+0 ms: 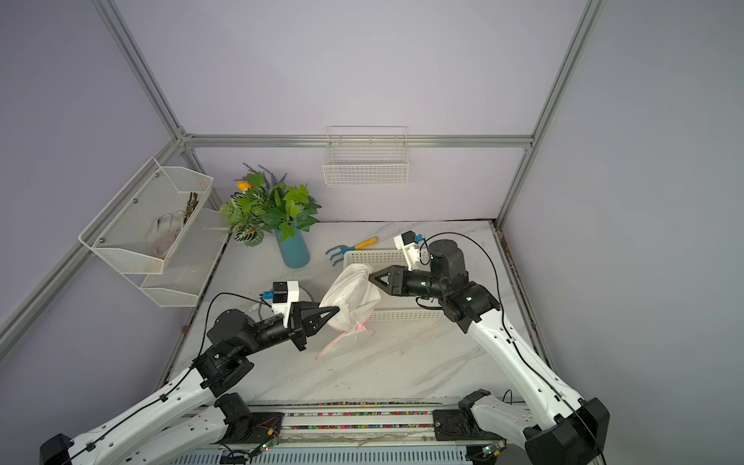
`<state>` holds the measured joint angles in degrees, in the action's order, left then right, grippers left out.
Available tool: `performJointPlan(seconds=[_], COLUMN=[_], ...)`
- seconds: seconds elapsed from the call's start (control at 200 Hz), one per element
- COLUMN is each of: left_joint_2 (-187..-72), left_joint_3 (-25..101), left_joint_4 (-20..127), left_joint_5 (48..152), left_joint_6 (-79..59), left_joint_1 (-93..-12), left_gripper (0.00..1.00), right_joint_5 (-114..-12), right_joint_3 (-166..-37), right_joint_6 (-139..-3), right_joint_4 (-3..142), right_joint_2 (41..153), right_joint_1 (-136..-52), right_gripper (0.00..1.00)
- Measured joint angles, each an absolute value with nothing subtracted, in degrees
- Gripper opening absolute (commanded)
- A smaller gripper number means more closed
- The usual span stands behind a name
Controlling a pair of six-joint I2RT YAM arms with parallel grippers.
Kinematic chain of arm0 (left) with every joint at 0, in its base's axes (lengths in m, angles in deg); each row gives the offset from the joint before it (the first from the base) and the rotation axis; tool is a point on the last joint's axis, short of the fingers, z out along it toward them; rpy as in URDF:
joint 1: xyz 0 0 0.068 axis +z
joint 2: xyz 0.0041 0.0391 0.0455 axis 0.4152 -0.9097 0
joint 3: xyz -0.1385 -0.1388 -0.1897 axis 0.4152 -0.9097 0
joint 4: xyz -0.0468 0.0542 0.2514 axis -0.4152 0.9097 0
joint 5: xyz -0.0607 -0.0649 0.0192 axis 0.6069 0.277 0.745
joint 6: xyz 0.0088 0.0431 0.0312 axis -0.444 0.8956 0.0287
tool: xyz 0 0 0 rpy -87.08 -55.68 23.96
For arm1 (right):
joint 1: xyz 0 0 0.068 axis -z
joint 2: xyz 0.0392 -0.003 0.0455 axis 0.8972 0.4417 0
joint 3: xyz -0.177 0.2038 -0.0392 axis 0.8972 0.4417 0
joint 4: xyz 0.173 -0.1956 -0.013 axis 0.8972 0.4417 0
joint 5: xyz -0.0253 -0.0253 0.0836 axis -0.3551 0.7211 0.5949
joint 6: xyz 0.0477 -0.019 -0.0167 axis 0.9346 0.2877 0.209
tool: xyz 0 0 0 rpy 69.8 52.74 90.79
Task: Turn the laundry bag inside out
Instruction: Turn over the laundry bag.
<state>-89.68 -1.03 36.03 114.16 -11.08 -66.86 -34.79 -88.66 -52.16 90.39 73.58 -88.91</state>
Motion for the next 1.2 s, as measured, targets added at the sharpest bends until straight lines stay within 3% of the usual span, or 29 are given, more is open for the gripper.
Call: performJointPlan(seconds=[0.215,0.621,0.886,0.981,1.201], left_joint_2=[-89.68,-90.75,-94.34,-94.69,-95.23], left_joint_3=[-1.03,-0.90,0.81,0.83,1.51], left_joint_4=[34.15,29.08,27.33,27.37,29.71], left_joint_5=[114.40,122.14,123.43,119.96,113.55], left_joint_6=[-12.11,-14.65,-15.26,-14.12,-12.88], left_joint_1=[-66.86,-66.66,-66.64,-66.64,-66.20], left_gripper=[0.00,0.00,0.00,0.00,0.00], right_joint_5=[-35.40,-35.33,-31.07,-30.44,-36.25], right_joint_3=[-88.66,-88.39,-80.57,-78.97,-82.01], right_joint_6=[-52.11,-53.40,-55.68,-55.94,-58.04], right_joint_4=[89.52,90.17,91.29,91.70,96.80], right_joint_2=[73.63,73.71,75.27,75.13,71.75], right_joint_1=[-88.85,-86.99,-87.73,-87.97,-87.12], right_gripper=[0.00,0.00,0.00,0.20,0.53])
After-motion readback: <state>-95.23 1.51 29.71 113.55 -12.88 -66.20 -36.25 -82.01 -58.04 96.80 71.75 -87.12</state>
